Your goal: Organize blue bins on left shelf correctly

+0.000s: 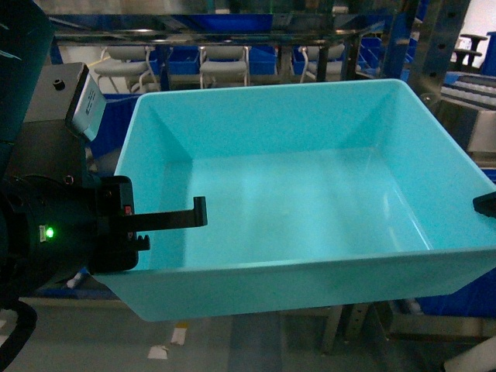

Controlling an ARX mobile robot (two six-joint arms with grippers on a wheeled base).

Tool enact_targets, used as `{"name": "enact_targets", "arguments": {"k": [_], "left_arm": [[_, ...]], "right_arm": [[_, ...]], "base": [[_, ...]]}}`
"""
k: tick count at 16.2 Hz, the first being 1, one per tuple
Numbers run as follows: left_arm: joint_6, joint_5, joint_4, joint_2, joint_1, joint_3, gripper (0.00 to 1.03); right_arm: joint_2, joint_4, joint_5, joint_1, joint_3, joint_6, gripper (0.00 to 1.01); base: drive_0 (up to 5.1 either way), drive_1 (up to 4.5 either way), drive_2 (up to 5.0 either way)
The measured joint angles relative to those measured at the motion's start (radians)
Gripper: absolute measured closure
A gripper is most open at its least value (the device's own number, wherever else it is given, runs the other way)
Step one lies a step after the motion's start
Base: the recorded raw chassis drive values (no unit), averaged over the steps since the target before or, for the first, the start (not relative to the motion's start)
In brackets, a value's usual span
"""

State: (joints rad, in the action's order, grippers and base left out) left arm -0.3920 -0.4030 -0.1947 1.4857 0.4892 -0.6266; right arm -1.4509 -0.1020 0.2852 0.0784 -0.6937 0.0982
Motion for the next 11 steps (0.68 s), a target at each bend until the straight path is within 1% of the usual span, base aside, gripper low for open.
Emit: {"name": "enact_targets", "arguments": {"k": [2,3,4,11], "left_arm": [[0.0,0.003,0.006,0.0,-0.009,0.0,1.01],[0.0,-0.006,0.002,0.0,-0.006,0.0,1.01],[0.0,-0.002,-0.005,0.0,0.007,0.0,1.01],[0.0,0.001,-0.004,0.0,-0.001,0.0,1.01]], "right_arm": [[0.0,-0.004,0.0,0.004,0.0,-0.001,0.99],[0.0,-0.003,0.0,0.005,0.0,-0.001,0.99],[0.0,-0.002,0.0,-0.008,0.0,0.0,0.99],[0.0,-0.006,0.002,0.0,-0.001,0.0,0.99]], "base": [[-5.0,2.37,2.4],[-5.0,2.37,2.4],[-5.0,2.37,2.4],[-5.0,2.37,2.4]]}}
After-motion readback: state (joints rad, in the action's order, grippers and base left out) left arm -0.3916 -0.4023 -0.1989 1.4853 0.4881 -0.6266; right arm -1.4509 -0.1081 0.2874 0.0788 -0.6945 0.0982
